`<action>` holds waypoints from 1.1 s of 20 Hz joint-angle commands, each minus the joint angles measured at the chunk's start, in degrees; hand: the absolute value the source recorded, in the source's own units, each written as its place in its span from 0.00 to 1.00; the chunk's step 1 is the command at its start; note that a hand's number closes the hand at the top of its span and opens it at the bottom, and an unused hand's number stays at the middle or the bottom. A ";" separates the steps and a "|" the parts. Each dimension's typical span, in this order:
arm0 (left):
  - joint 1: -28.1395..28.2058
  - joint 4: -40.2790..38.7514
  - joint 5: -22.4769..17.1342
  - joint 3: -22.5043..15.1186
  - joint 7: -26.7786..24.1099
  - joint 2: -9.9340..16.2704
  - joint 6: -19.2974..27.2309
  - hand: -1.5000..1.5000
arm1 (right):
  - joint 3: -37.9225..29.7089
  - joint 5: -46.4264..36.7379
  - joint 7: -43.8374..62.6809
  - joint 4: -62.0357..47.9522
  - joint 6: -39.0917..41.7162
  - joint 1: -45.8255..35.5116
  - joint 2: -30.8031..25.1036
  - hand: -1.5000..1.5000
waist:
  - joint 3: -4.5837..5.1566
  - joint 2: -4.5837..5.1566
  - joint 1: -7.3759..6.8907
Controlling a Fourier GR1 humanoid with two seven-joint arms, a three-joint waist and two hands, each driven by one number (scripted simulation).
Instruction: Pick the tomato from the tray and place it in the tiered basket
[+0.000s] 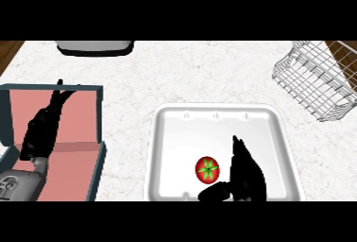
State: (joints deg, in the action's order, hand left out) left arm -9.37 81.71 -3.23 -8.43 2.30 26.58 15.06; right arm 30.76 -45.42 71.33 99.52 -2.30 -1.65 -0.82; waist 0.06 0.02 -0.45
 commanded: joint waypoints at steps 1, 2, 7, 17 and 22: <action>0.70 1.06 -0.43 0.59 0.90 -0.27 -0.41 0.50 | -0.71 3.31 13.88 -2.30 -0.60 -3.89 0.78 0.00 | 0.00 0.03 -0.30; 0.16 -0.18 -1.16 1.39 0.12 0.93 -2.54 0.50 | -0.39 3.40 13.88 -4.53 -2.76 -5.90 0.78 0.00 | -0.02 0.11 -0.30; -1.06 0.69 0.89 1.04 2.32 -0.31 -0.31 0.50 | 3.22 5.28 13.88 -5.54 -6.50 -3.66 0.78 0.00 | -0.05 -0.05 -0.09; -2.04 -1.16 2.02 2.23 1.64 -1.19 -1.45 0.50 | 6.86 7.76 11.22 -11.48 -0.19 -10.93 0.72 1.00 | -0.03 0.01 0.05; -1.87 0.18 2.53 2.09 2.88 -1.28 -1.74 0.50 | 6.85 9.08 10.26 -7.15 -8.51 -7.42 0.72 1.00 | -0.05 -0.11 0.51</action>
State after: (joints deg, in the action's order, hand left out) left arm -9.92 82.28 -0.57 -7.22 4.12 24.47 14.49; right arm 34.73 -37.47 70.11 90.79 -3.93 -10.63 -2.10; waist 0.51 -0.50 -0.13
